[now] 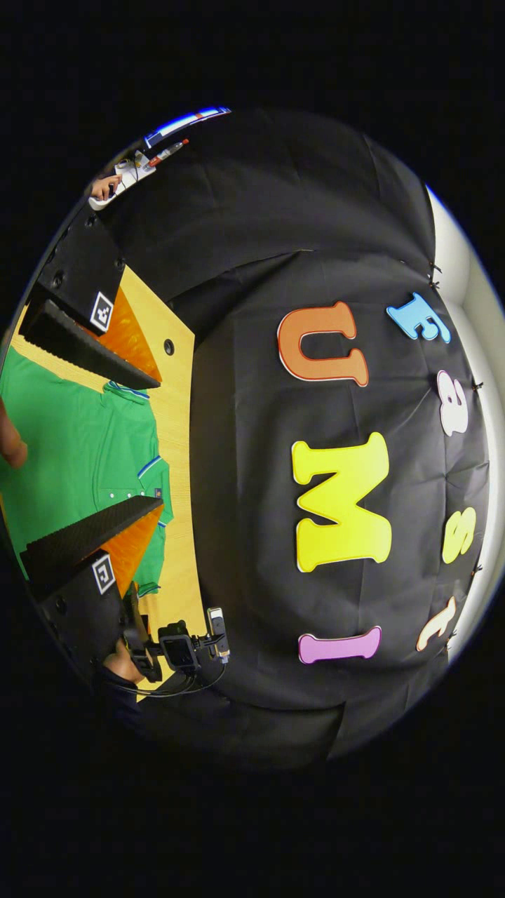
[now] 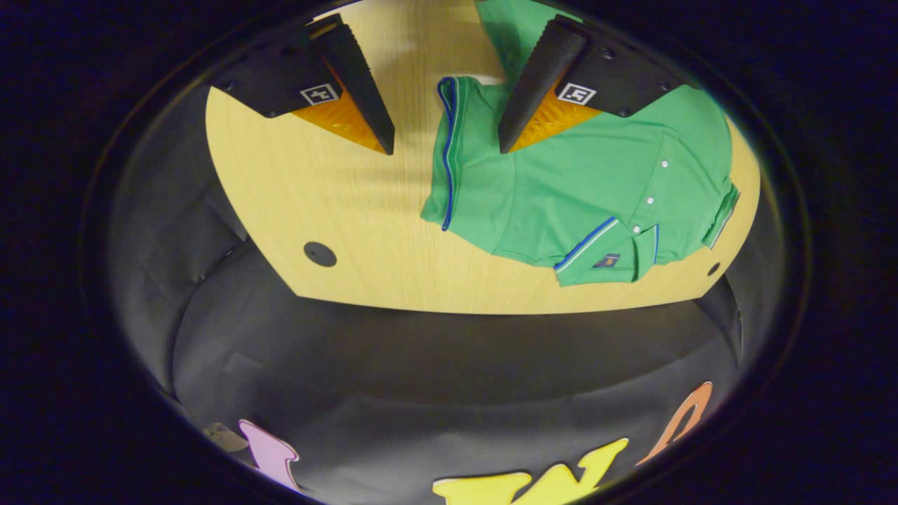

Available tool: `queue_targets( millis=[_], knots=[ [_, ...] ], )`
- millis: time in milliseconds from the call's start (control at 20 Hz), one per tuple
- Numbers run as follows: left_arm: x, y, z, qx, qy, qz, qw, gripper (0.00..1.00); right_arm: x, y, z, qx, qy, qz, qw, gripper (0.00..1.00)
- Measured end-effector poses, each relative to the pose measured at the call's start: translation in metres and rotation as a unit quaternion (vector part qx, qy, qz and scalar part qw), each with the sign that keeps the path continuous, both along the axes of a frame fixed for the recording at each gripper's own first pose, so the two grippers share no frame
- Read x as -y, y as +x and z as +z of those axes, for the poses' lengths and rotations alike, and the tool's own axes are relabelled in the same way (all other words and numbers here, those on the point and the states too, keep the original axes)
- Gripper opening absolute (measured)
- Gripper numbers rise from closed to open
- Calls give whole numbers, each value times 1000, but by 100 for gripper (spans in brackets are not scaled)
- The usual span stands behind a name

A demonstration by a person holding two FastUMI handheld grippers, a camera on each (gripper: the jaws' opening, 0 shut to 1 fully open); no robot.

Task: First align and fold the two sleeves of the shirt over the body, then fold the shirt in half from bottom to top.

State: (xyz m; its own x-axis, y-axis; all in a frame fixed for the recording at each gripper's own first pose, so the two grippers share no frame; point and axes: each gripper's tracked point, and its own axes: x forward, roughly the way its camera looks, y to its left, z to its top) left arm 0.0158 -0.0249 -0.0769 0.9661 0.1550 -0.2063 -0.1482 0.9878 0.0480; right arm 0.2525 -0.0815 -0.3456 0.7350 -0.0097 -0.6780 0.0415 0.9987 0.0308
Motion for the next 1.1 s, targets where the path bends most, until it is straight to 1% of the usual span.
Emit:
queue_targets(
  millis=[100, 150, 200, 250, 300, 350, 400, 500, 550, 650, 700, 800, 850, 900, 950, 1000, 1100],
  knots=[
    [2, -3, -10, -11, -3, 2, 1000, 99, -1, 9, -3, -7, 16, -4, 1000, 95],
    [3, -4, -16, -18, -6, 3, 1000, 99, -1, 15, -2, -3, 17, -1, 1000, 93],
    [3, -6, -22, -25, -9, 4, 1000, 99, -1, 19, -3, 1, 13, 1, 1000, 94],
    [3, -7, -26, -32, -11, 5, 999, 99, -4, 20, -5, -1, 15, 7, 1000, 77],
    [2, -9, -30, -39, -11, 7, 999, 99, -4, 18, -7, -7, 10, 7, 1000, 72],
    [0, -11, -31, -40, -9, 9, 999, 99, -4, 18, -8, -11, 11, 7, 1000, 54],
    [-1, -13, -30, -40, -7, 10, 999, 99, -8, 17, -10, -14, 16, 8, 1000, 49],
    [-4, -14, -28, -37, -4, 12, 999, 99, -11, 14, -14, -21, 22, 8, 1000, 50],
    [-5, -17, -28, -37, -3, 12, 999, 99, -1, 13, -14, -27, 2, -6, 1000, 37],
    [-7, -22, -30, -40, -1, 14, 999, 98, -2, 15, -15, -26, 15, -16, 999, 11],
    [-9, -25, -32, -42, 0, 15, 999, 99, -2, 14, -17, -26, 17, -17, 999, 13],
    [-13, -30, -34, -45, 3, 20, 999, 99, -1, 15, -17, -25, 13, -18, 999, 13],
    [-16, -33, -33, -46, 3, 23, 999, 99, -1, 14, -17, -25, 8, -13, 1000, 6],
    [-19, -36, -34, -47, 2, 26, 999, 99, 0, 16, -17, -23, 1, -10, 1000, 6],
    [-20, -37, -35, -49, 2, 28, 998, 98, 2, 22, -21, -24, -2, -9, 1000, 3],
    [-22, -40, -34, -49, 3, 31, 998, 99, 0, 14, -15, -24, -4, -9, 1000, 2],
    [-26, -44, -30, -48, 8, 35, 998, 99, 2, 13, -8, -18, -4, -12, 1000, 2]
  ],
)
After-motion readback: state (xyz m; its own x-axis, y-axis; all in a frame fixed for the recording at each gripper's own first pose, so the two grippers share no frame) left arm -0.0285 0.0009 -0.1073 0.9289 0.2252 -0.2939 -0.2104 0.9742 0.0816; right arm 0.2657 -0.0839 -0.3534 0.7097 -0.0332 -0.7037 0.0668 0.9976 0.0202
